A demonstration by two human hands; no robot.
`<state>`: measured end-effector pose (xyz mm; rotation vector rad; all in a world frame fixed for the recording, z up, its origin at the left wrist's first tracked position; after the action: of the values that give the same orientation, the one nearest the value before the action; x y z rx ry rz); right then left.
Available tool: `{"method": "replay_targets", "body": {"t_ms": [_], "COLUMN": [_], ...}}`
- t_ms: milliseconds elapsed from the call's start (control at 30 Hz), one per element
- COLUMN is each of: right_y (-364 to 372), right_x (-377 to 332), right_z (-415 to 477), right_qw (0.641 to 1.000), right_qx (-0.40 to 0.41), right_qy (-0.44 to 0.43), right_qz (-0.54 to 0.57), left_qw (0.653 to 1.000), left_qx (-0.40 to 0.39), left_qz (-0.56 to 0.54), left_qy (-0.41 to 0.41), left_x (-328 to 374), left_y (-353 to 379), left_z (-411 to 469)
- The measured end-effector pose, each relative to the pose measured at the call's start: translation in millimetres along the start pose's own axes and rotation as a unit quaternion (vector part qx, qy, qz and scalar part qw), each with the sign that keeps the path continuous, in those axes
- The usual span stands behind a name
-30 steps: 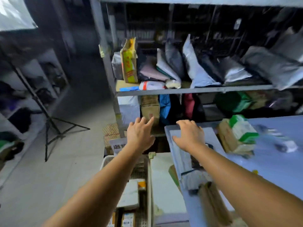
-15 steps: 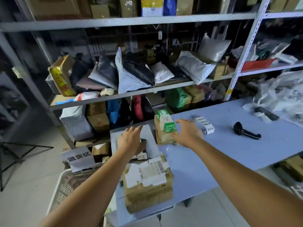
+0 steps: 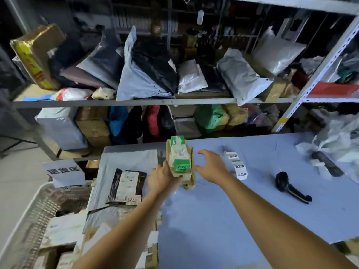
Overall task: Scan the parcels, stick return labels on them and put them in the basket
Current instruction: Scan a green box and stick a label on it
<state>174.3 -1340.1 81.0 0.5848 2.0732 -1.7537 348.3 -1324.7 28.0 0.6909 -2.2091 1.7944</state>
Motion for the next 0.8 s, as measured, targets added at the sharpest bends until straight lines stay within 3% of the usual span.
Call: {"method": "replay_targets", "body": {"t_ms": [233, 467, 567, 800], "right_y": [10.7, 41.4, 38.7, 1.4], "right_x": [1.4, 5.3, 16.5, 75.6], "right_z": [103.9, 177.0, 184.8, 154.6], "right_qw": [0.995, 0.970, 0.972, 0.978], "right_qx": [-0.066, -0.198, -0.183, -0.140], "right_qy": [-0.073, -0.138, -0.147, -0.145], "right_qz": [0.012, -0.026, -0.011, 0.049], "left_qw": [0.989, 0.967, 0.953, 0.954], "left_qx": [0.090, 0.169, 0.182, 0.190], "left_qz": [-0.053, -0.105, -0.177, -0.204], "left_qy": [-0.108, -0.161, -0.164, -0.107], "left_x": [32.8, 60.8, 66.4, 90.1], "left_y": [38.4, 62.8, 64.6, 75.4], "left_z": [33.2, 50.4, 42.5, 2.3]}}
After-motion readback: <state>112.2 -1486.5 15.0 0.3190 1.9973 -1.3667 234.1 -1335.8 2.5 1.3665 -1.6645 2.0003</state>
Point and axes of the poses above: each hand's wrist, its own z-axis towards the middle knuckle, its own y-axis out of the palm, x = y × z, the point moved 3 cm from there along z, towards the middle knuckle, and after that the axes turned 1 degree about -x, right-handed, at the moved point
